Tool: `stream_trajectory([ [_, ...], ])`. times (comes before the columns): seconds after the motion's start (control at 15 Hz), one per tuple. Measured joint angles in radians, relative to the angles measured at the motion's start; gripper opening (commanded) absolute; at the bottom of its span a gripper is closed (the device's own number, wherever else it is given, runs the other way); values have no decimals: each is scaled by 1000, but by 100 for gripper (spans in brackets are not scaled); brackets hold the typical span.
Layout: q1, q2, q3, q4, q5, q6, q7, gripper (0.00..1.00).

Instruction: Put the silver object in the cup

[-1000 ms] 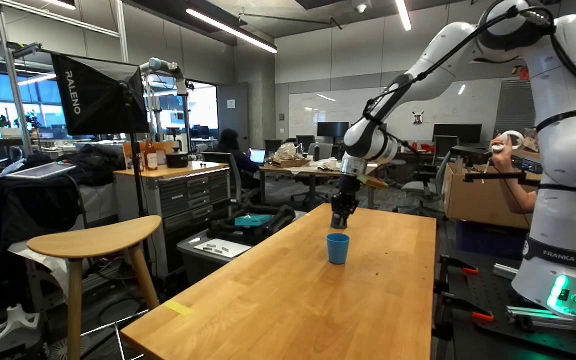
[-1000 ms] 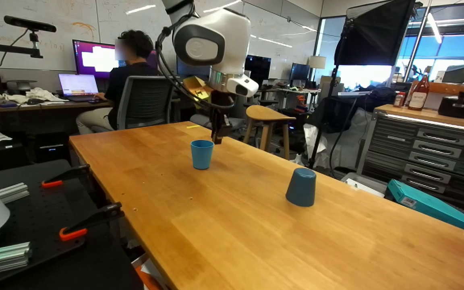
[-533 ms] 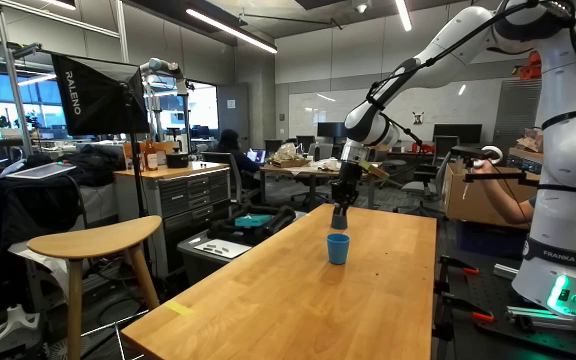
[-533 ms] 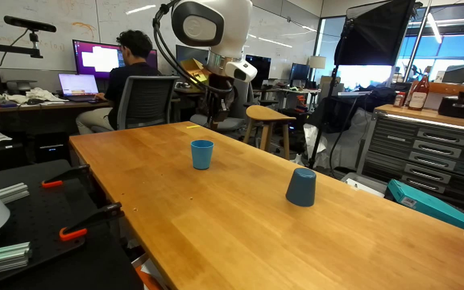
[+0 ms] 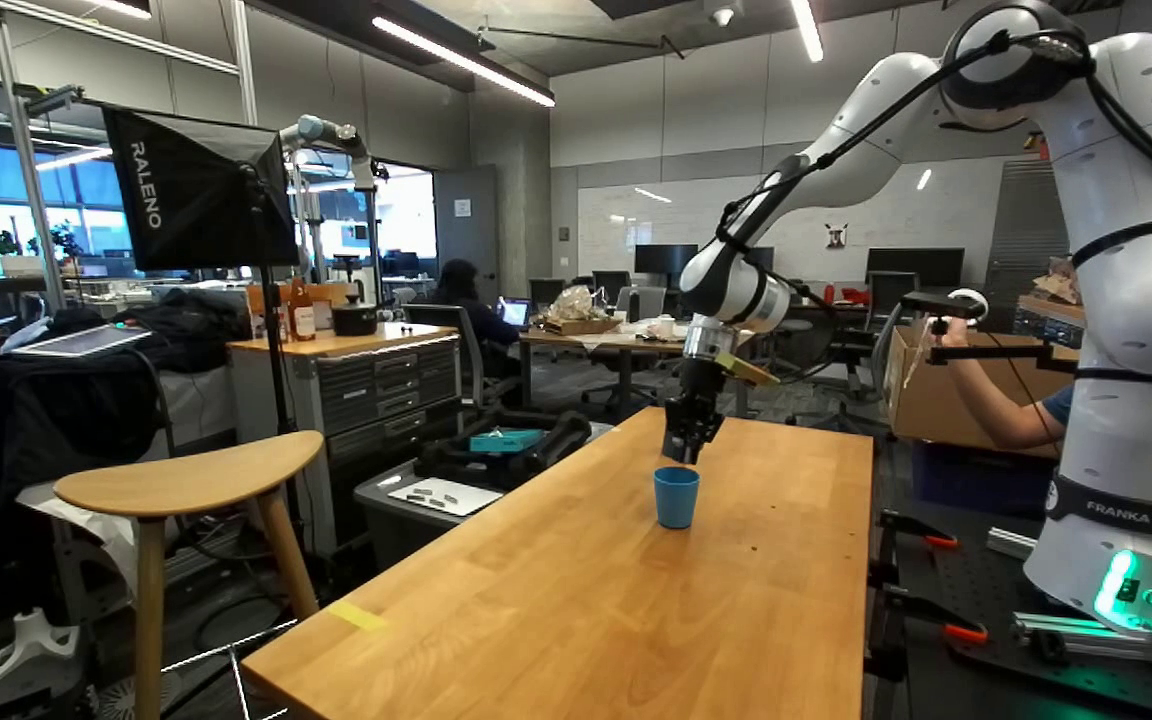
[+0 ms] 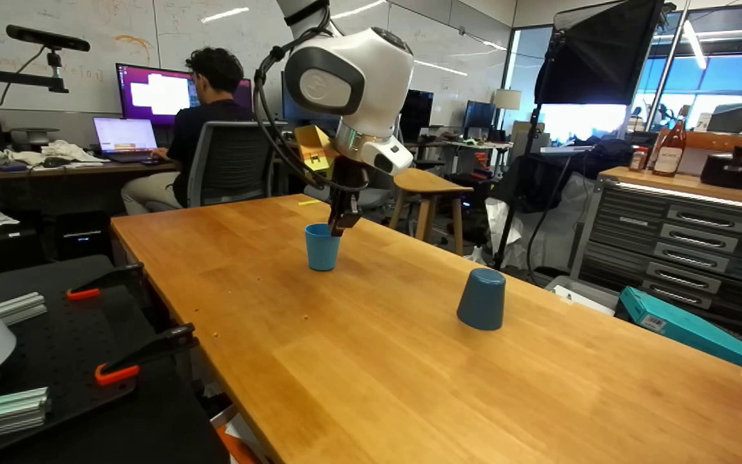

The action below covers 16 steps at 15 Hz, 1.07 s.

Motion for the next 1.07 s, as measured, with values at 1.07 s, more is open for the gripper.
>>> stream_trajectory([
  [1.07,4,35,0,119,92,-254,-7,10],
])
